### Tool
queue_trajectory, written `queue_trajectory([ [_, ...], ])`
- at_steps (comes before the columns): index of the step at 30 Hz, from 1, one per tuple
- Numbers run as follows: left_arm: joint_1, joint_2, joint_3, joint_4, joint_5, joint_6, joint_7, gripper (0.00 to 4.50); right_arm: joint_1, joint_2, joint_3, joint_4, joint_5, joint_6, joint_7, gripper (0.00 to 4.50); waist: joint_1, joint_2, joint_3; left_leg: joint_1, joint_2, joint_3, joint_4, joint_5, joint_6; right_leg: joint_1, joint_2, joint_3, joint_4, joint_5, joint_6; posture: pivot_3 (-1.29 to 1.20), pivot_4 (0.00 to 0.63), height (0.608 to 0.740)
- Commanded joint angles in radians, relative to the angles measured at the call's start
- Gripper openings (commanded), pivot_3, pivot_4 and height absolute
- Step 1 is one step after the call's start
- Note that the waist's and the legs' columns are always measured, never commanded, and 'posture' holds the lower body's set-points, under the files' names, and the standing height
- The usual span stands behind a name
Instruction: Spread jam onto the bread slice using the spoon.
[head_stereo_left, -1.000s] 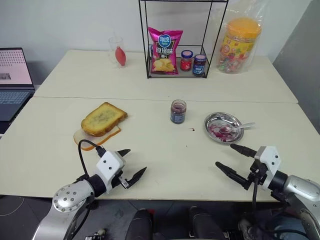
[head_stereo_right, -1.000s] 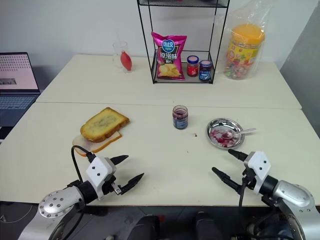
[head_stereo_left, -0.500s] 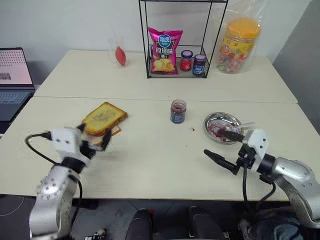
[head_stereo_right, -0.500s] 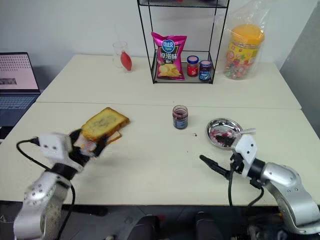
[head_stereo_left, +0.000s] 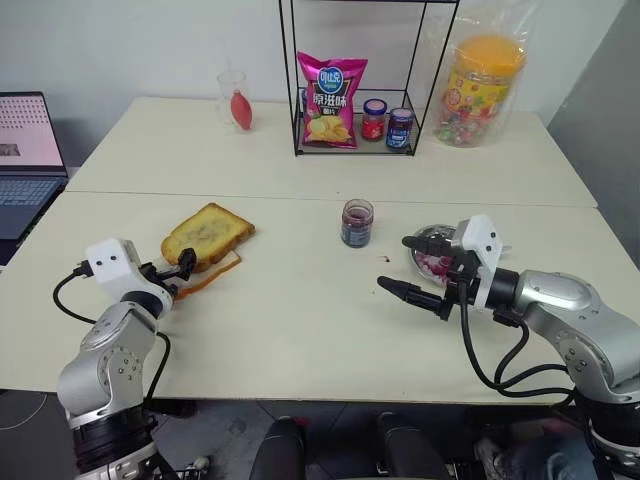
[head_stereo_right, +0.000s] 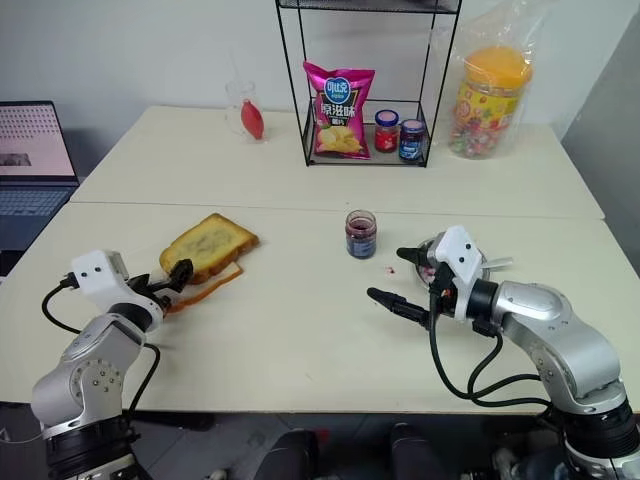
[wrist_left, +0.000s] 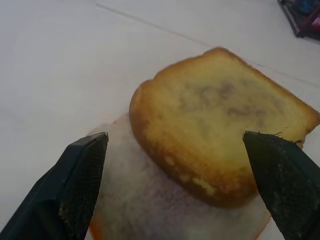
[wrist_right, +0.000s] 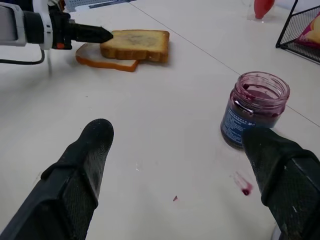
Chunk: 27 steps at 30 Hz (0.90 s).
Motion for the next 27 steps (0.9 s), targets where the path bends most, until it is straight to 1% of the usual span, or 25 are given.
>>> queue_trajectory([
  [1, -0.044, -0.006, 0.017, 0.017, -0.024, 0.027, 0.026, 4.50, -0.021, -0.022, -0.006, -0.035, 0.021, 0.004, 0.021, 4.48, 0.000, 0.000, 0.000, 0.000, 0.000, 0.000, 0.000, 0.000, 0.000, 0.000, 0.000, 0.000, 0.000, 0.000, 0.000, 0.00, 0.150, 0.740],
  [7, -0.101, -0.020, 0.003, 0.059, -0.033, 0.070, 0.055, 4.50, -0.038, -0.055, 0.000, -0.044, 0.050, -0.011, 0.089, 4.48, 0.001, 0.000, 0.000, 0.000, 0.000, 0.000, 0.000, 0.000, 0.000, 0.000, 0.000, 0.000, 0.000, 0.000, 0.000, 0.00, 0.150, 0.740],
  [11, -0.126, -0.026, 0.010, 0.075, -0.033, 0.095, 0.079, 4.50, -0.047, -0.062, -0.004, -0.045, 0.063, -0.007, 0.105, 4.48, 0.003, 0.000, 0.000, 0.000, 0.000, 0.000, 0.000, 0.000, 0.000, 0.000, 0.000, 0.000, 0.000, 0.000, 0.000, 0.00, 0.150, 0.740],
  [13, -0.142, -0.032, 0.021, 0.089, -0.038, 0.122, 0.102, 4.13, -0.049, -0.068, -0.001, -0.049, 0.066, -0.004, 0.109, 4.50, 0.003, 0.000, 0.000, 0.000, 0.000, 0.000, 0.000, 0.000, 0.000, 0.000, 0.000, 0.000, 0.000, 0.000, 0.001, 0.00, 0.150, 0.740],
  [14, -0.146, -0.031, 0.021, 0.093, -0.036, 0.131, 0.105, 4.03, -0.050, -0.070, 0.000, -0.051, 0.068, -0.002, 0.109, 4.50, 0.003, 0.000, 0.000, 0.000, 0.000, 0.000, 0.000, 0.000, 0.000, 0.000, 0.000, 0.000, 0.000, 0.000, 0.001, 0.00, 0.150, 0.740],
  [16, -0.158, -0.034, 0.023, 0.096, -0.036, 0.145, 0.111, 3.54, -0.051, -0.073, 0.002, -0.052, 0.073, 0.000, 0.110, 4.50, 0.004, 0.000, 0.000, 0.000, -0.001, 0.000, 0.000, 0.000, 0.000, 0.000, 0.000, 0.000, 0.000, 0.000, 0.001, 0.00, 0.150, 0.740],
  [20, -0.178, -0.034, 0.022, 0.087, -0.032, 0.172, 0.124, 2.83, -0.051, -0.077, 0.001, -0.052, 0.080, 0.002, 0.111, 4.50, 0.004, 0.000, 0.000, 0.000, -0.001, 0.000, 0.000, 0.000, 0.000, 0.000, 0.000, 0.000, 0.000, 0.000, 0.001, 0.00, 0.150, 0.740],
  [27, -0.195, -0.015, 0.016, 0.090, -0.017, 0.201, 0.115, 1.26, -0.049, -0.083, 0.001, -0.049, 0.086, 0.004, 0.115, 4.50, 0.004, 0.000, 0.000, 0.000, -0.001, 0.000, 0.000, 0.000, -0.001, 0.000, 0.000, 0.000, 0.000, 0.001, 0.001, 0.00, 0.150, 0.740],
])
